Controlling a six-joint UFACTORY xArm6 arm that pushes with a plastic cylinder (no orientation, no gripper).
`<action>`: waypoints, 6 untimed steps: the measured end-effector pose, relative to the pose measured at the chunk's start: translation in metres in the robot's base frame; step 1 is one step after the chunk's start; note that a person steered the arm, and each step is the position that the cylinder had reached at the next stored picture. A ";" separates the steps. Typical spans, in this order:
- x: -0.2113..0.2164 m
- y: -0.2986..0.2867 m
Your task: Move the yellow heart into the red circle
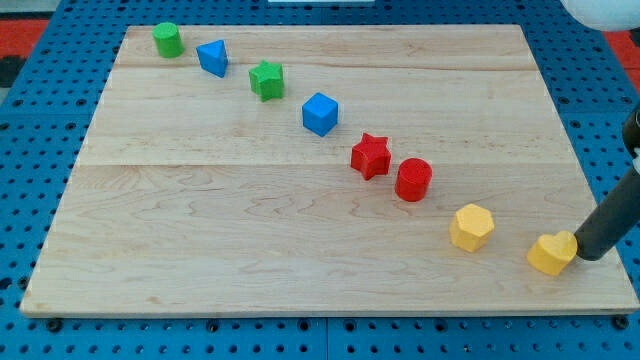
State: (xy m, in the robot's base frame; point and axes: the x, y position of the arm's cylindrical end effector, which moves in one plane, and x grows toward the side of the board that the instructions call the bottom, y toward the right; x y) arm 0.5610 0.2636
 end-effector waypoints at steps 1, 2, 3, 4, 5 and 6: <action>0.000 0.000; 0.005 0.005; 0.019 0.005; 0.026 0.005; 0.019 -0.017; -0.015 -0.078</action>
